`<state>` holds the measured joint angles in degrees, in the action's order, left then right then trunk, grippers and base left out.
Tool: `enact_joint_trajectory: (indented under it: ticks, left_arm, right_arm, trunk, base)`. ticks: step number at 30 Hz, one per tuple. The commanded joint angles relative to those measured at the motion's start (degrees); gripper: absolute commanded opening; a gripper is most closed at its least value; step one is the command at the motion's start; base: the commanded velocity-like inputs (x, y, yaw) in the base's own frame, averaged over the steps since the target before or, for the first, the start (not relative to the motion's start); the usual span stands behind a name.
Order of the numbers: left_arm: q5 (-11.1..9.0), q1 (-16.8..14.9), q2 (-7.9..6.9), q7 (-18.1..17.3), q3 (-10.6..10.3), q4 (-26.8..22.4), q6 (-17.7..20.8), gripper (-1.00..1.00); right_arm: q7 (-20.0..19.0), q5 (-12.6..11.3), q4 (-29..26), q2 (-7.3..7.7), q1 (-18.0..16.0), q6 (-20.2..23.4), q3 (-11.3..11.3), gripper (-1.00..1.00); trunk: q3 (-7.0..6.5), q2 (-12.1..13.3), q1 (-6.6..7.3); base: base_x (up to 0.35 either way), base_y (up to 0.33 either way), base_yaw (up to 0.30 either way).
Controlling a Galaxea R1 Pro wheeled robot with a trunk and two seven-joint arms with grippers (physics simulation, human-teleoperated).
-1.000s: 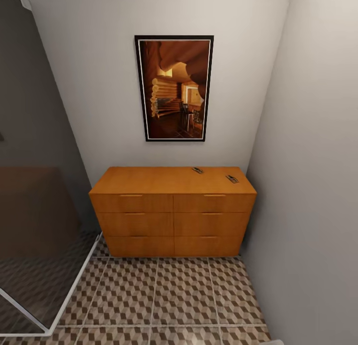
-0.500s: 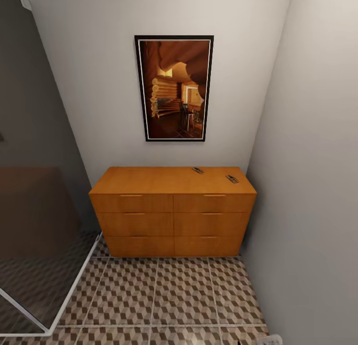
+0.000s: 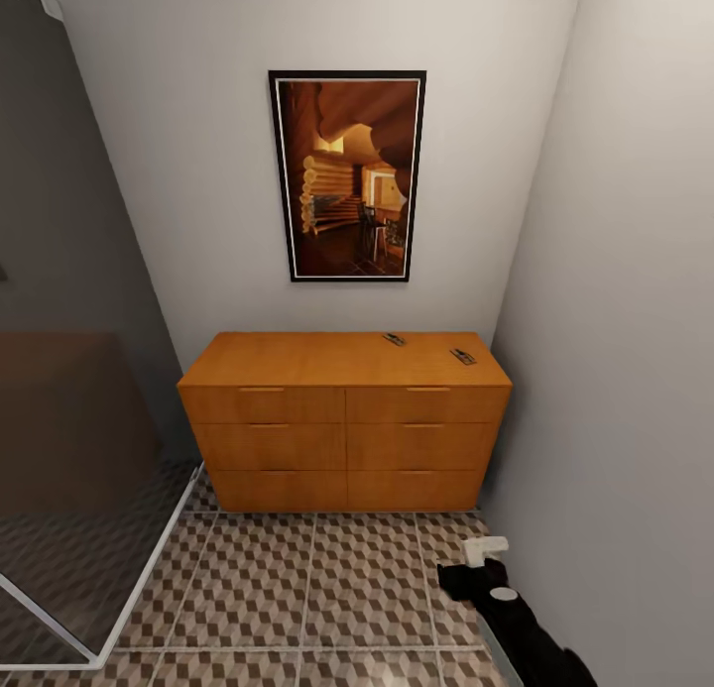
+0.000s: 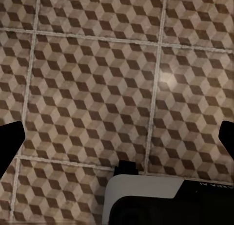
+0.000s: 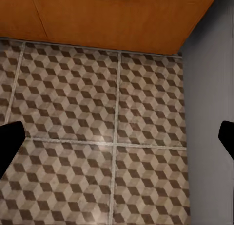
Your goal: Take the four mousetraps from the cabinet in the bathroom and place them on the bathroom floor. Make sure all four end up on the same floor surface, and ensure that at least two of them are either under or directly next to the same bathroom sink.
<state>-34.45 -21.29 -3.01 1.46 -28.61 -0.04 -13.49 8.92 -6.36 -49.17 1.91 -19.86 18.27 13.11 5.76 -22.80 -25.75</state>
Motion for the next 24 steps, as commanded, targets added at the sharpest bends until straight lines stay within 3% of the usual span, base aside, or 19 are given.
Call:
enact_joint_trajectory:
  ticks: [1, 4, 7, 14, 19, 24]
  left_arm:
    - [-0.3, 0.0, 0.1, 0.1, -0.5, 0.1, -0.1, 1.0]
    - [-0.3, 0.0, 0.43, 0.1, -0.5, 0.3, -0.1, 1.0]
    - [-0.3, -0.1, 0.52, 0.1, -0.5, 0.4, -0.1, 1.0]
    - [-0.3, 0.0, 0.55, 0.1, -0.5, 0.4, -0.1, 1.0]
    - [-0.3, 0.0, 0.55, 0.0, -0.5, 0.5, -0.1, 1.0]
    - [-0.3, 0.0, 0.55, 0.0, -0.5, 0.7, -0.1, 1.0]
  right_arm:
    - [0.8, -0.6, -2.5, 0.11, -0.2, 2.4, 0.3, 1.0]
    - [3.7, -0.6, -14.0, 0.18, -2.0, 13.2, 0.3, 1.0]
    - [7.3, -0.7, -21.3, 0.19, -5.6, 20.3, 0.3, 1.0]
    - [9.4, -0.7, -24.5, 0.31, -14.9, 29.9, -0.2, 1.0]
    - [9.6, -0.6, -24.8, 0.4, -20.9, 33.4, -1.5, 1.0]
    - [9.7, -0.7, -23.6, 0.51, -30.6, 36.8, -4.1, 1.0]
  trunk:
    - [0.13, -0.1, -0.04]
    - [0.13, -0.1, -0.04]
    - [0.13, -0.1, -0.04]
    - [0.13, -0.1, -0.04]
    - [0.13, -0.1, -0.04]
    - [0.13, -0.1, -0.04]
  base:
    - [0.0, 0.0, 0.0]
    - [0.0, 0.0, 0.0]
    - [0.0, 0.0, 0.0]
    - [0.0, 0.0, 0.0]
    - [0.0, 0.0, 0.0]
    - [0.0, 0.0, 0.0]
